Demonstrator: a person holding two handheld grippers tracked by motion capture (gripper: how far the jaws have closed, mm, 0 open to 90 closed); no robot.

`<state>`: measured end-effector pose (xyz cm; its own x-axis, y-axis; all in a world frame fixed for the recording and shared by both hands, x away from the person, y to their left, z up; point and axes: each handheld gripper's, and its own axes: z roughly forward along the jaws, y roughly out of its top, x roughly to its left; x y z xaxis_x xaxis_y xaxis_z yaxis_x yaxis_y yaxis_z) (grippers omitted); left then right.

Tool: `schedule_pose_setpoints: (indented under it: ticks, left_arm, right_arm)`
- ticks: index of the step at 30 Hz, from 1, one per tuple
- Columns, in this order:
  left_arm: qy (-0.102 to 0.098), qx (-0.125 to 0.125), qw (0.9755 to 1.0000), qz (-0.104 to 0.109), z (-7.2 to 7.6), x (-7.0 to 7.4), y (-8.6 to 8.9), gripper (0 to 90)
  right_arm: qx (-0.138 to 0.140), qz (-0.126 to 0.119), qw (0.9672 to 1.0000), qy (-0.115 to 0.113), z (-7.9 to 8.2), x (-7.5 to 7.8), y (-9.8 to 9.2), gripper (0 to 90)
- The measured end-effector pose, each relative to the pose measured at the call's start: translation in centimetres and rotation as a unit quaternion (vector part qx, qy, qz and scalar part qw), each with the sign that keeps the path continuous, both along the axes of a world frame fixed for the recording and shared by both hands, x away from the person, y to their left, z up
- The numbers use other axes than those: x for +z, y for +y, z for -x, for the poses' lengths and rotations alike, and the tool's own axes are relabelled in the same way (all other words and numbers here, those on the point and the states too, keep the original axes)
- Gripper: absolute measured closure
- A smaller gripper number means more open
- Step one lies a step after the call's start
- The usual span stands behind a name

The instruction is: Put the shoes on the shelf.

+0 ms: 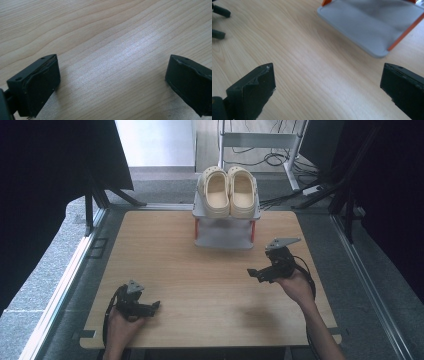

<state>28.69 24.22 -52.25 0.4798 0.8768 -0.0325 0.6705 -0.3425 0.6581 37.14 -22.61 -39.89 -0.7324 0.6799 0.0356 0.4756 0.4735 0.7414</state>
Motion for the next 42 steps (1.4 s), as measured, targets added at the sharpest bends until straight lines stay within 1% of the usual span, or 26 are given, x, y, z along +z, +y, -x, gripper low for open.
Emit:
schedule_pose_setpoints:
  ticks: [8, 9, 10, 13, 15, 17, 20, 24, 25, 28, 30, 31, 35, 36, 42]
  left_arm:
    - [0.001, 0.001, 1.0000, 0.001, 0.0, 0.0, 0.0, 0.0]
    - [0.001, 0.001, 1.0000, 0.001, 0.0, 0.0, 0.0, 0.0]
    - [0.001, 0.001, 1.0000, 0.001, 0.0, 0.0, 0.0, 0.0]
    - [0.001, 0.001, 1.0000, 0.001, 0.0, 0.0, 0.0, 0.0]
    - [0.001, 0.002, 1.0000, 0.001, 0.0, 0.0, -0.1, 0.0]
    - [0.001, 0.003, 1.0000, 0.001, 0.0, 0.0, -0.1, 0.0]
    - [0.001, 0.003, 1.0000, 0.000, 0.0, 0.0, -0.1, 0.0]
    - [0.001, 0.003, 1.0000, 0.000, 0.0, 0.0, -0.1, 0.0]
    - [0.001, 0.003, 1.0000, 0.000, 0.0, 0.0, -0.1, 0.0]
    - [0.001, 0.003, 1.0000, 0.000, 0.0, 0.0, -0.1, 0.0]
    - [0.001, 0.003, 1.0000, 0.000, 0.0, 0.0, -0.1, 0.0]
    - [0.001, 0.003, 1.0000, 0.000, 0.0, 0.0, -0.1, 0.0]
    - [0.001, 0.003, 1.0000, 0.000, 0.0, 0.0, -0.1, 0.0]
    - [0.001, 0.004, 1.0000, 0.000, 0.0, 0.0, -0.1, 0.0]
    - [0.001, 0.005, 1.0000, 0.000, 0.0, 0.0, -0.2, 0.0]
  right_arm:
    - [-0.010, -0.009, 0.9999, 0.004, 1.8, -3.0, -1.6, 0.0]
    - [-0.010, -0.009, 0.9999, 0.004, 1.8, -3.0, -1.6, 0.0]
    - [-0.013, -0.008, 0.9999, 0.002, 2.2, -3.8, -1.8, 0.0]
    - [-0.015, -0.003, 0.9999, -0.001, 2.8, -4.9, -2.0, 0.0]
    - [-0.017, -0.005, 0.9998, -0.005, 3.1, -5.7, -2.2, 0.0]
    - [-0.021, -0.008, 0.9998, 0.001, 3.2, -6.4, -2.5, 0.0]
    - [-0.024, -0.005, 0.9997, 0.006, 3.6, -7.7, -2.8, 0.0]
    - [-0.031, -0.013, 0.9993, 0.016, 4.0, -9.6, -3.1, 0.0]
    - [-0.032, -0.013, 0.9992, 0.019, 4.1, -10.1, -3.2, 0.0]
    - [-0.037, -0.001, 0.9990, 0.027, 4.2, -11.2, -3.2, 0.0]
    - [-0.040, -0.005, 0.9987, 0.030, 4.3, -11.7, -3.2, 0.0]
    - [-0.040, -0.002, 0.9987, 0.031, 4.4, -11.9, -3.1, 0.0]
    - [-0.042, 0.023, 0.9987, 0.020, 4.6, -12.0, -2.7, 0.0]
    - [-0.044, 0.035, 0.9983, 0.016, 4.6, -12.0, -2.5, 0.0]
    - [-0.044, 0.035, 0.9983, 0.015, 4.8, -12.1, -2.5, 0.0]
